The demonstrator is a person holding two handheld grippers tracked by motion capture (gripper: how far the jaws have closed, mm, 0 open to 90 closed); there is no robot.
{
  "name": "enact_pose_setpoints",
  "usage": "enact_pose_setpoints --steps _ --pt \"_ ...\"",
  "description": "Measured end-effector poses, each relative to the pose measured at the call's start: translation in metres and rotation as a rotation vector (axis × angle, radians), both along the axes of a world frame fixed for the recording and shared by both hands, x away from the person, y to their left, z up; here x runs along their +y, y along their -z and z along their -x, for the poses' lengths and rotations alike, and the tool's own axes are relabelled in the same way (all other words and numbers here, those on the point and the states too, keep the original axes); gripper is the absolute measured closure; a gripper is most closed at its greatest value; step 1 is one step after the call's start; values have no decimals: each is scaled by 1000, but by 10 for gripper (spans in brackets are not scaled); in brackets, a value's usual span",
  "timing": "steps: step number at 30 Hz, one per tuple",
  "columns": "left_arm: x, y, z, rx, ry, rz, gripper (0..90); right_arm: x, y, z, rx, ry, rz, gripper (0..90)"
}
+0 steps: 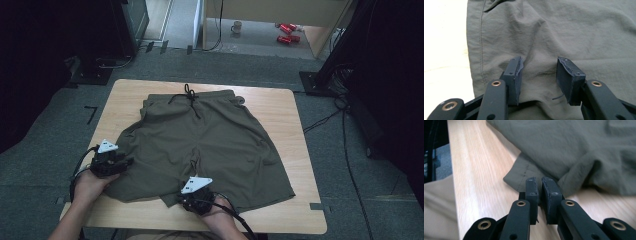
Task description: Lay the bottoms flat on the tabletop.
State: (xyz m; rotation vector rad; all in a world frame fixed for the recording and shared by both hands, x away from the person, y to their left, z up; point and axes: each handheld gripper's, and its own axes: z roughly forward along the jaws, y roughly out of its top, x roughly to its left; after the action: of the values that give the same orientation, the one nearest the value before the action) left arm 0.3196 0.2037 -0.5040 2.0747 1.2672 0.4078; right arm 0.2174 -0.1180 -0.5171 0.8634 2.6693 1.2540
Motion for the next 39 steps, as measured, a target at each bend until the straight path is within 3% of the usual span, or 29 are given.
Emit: enact_pose_setpoints --steps 13,16,18,22,26,29,32,35,39 --pt "-4 0 0 1 5 -9 546 -29 -2 10 33 -12 9 852" --pt "-6 -2 3 22 18 3 551 -28 -3 9 67 -24 2 808" --pt "-7 -2 8 13 38 -20 548 -28 -4 6 75 -17 -15 745" --pt "-8 -1 16 10 50 -31 542 -38 -12 -4 -4 40 -95 708" --pt "-10 -1 24 -9 72 -61 558 -54 -18 -18 -44 109 -97 681" --pt "-11 0 30 -16 72 -61 558 -73 -20 -29 -92 164 -92 648" --pt "-11 1 38 -26 74 -40 558 -94 -20 -39 -148 218 -80 626" --pt "-10 2 43 -18 64 -13 569 -115 -19 -50 -194 267 -37 615" --pt "-12 2 50 -14 70 -5 572 -135 -10 -60 -143 322 40 611"
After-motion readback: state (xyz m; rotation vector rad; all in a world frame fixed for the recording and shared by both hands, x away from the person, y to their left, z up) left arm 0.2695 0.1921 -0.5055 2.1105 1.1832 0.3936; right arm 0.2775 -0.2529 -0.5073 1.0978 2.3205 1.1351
